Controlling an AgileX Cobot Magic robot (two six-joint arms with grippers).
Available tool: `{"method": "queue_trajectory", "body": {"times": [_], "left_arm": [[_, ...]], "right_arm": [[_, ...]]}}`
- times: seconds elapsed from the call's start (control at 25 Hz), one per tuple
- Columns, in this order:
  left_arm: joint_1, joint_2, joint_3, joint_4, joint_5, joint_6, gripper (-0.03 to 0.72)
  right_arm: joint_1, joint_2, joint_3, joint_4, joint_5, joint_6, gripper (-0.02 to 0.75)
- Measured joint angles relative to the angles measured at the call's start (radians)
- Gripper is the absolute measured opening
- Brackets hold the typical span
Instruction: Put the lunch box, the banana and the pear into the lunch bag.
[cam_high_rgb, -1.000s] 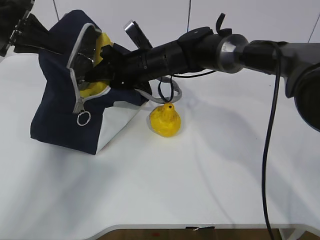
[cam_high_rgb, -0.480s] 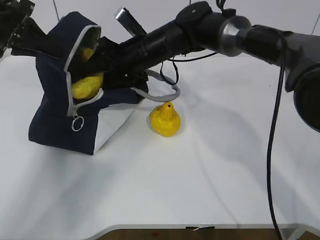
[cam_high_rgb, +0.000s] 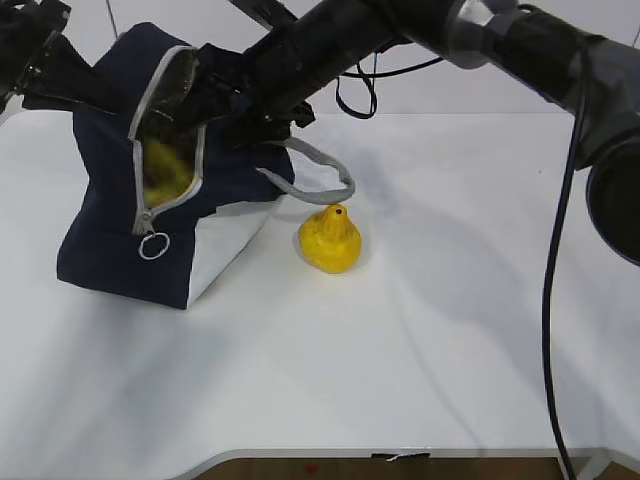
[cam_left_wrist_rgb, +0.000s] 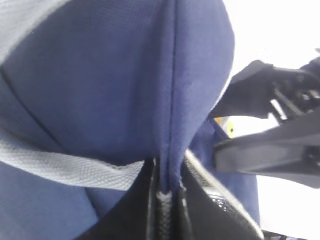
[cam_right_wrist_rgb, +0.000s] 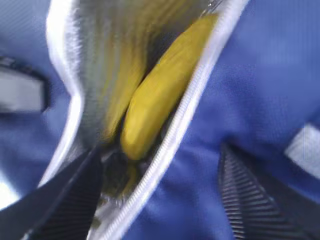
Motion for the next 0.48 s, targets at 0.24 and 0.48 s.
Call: {"method": "queue_trajectory", "body": {"times": [0.24,0.48], "left_arm": [[0.0,0.0,0.0,0.0,-0.009,0.002,0.017],[0.0,0.0,0.0,0.044,-0.011,0.002,0.016]], "right_arm": [[0.004,0.0,-0.002,0.0,-0.012,0.002,0.568],[0.005,0.0,-0.106,-0.114,0.085,0.028,0.573]]}}
